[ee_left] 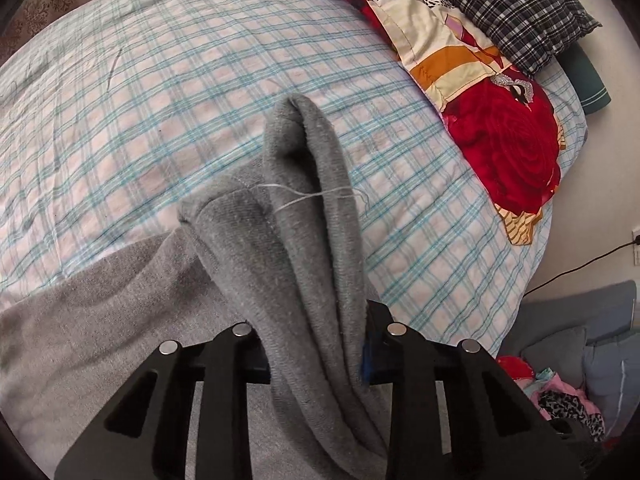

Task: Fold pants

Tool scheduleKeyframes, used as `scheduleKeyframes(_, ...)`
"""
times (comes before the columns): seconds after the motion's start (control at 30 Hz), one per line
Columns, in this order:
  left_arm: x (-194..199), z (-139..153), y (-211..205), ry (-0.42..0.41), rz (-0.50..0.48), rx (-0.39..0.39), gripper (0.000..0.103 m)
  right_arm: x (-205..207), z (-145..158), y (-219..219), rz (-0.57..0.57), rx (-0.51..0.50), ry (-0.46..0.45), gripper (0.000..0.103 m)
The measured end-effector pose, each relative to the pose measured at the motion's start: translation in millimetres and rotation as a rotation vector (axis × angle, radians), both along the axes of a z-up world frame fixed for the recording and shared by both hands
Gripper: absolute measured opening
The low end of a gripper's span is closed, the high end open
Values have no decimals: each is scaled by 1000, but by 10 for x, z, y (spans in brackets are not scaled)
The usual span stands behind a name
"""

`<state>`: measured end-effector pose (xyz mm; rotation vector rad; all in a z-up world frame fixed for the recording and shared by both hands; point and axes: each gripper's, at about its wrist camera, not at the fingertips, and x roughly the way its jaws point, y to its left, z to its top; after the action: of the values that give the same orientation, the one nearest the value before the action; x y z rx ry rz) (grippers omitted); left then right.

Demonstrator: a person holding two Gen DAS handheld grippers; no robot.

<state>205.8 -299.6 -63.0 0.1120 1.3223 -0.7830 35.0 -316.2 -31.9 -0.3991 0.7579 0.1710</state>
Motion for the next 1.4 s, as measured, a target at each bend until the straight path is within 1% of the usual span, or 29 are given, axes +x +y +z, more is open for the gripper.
scheduleKeyframes(0.07, -10, 49, 152, -12, 8, -20, 25, 19, 84, 69, 13, 43, -1, 19)
scheduleKeyframes(0.2, -4, 173, 524, -32, 44, -52, 25, 37, 197, 280, 56, 107, -2, 19)
scheduleKeyframes(0.3, 13, 252, 843, -44, 87, -72, 25, 53, 224, 495, 99, 126, -8, 19)
scheduleKeyframes(0.4, 26, 291, 1165, -66, 131, -73, 25, 80, 250, 782, 137, 150, -4, 19)
scheduleKeyframes(0.53, 61, 224, 1589, -62, 185, -66, 25, 126, 187, 1177, 190, 150, 22, 19)
scheduleKeyframes(0.67, 73, 59, 1888, -62, 202, -46, 25, 206, 49, 1512, 215, 154, 76, 19)
scheduleKeyframes(0.73, 89, -34, 2012, -58, 211, -47, 25, 245, 17, 1642, 227, 167, 114, 23)
scheduleKeyframes(0.77, 96, -70, 2074, -55, 217, -54, 25, 262, 31, 1661, 229, 180, 124, 28)
scheduleKeyframes(0.8, 105, -102, 2132, -51, 224, -65, 25, 267, 60, 1659, 227, 198, 125, 30)
scheduleKeyframes(0.83, 110, -130, 2190, -45, 231, -77, 25, 271, 106, 1624, 223, 225, 127, 34)
scheduleKeyframes(0.87, 115, -156, 2238, -38, 238, -89, 25, 281, 154, 1560, 213, 256, 131, 41)
scheduleKeyframes(0.93, 116, -201, 2324, -34, 243, -101, 25, 335, 239, 1319, 168, 325, 139, 46)
scheduleKeyframes(1.03, 132, -255, 2415, -31, 251, -106, 25, 365, 320, 891, 37, 386, 138, 46)
scheduleKeyframes(1.13, 178, -319, 2519, -22, 260, -110, 25, 359, 307, 410, -121, 387, 132, 46)
scheduleKeyframes(1.2, 194, -380, 2552, -12, 250, -107, 26, 336, 220, 137, -218, 384, 147, 46)
scheduleKeyframes(1.23, 195, -410, 2557, -10, 247, -101, 27, 320, 177, 18, -256, 388, 161, 46)
scheduleKeyframes(1.27, 192, -440, 2552, -11, 248, -86, 32, 302, 130, -53, -285, 402, 176, 46)
scheduleKeyframes(1.3, 189, -472, 2548, -17, 252, -65, 35, 263, 75, -141, -305, 423, 193, 46)
scheduleKeyframes(1.37, 170, -528, 2556, -39, 267, -22, 46, 208, -44, -172, -312, 459, 229, 46)
scheduleKeyframes(1.4, 157, -541, 2550, -47, 269, -13, 47, 208, -99, -138, -302, 468, 248, 46)
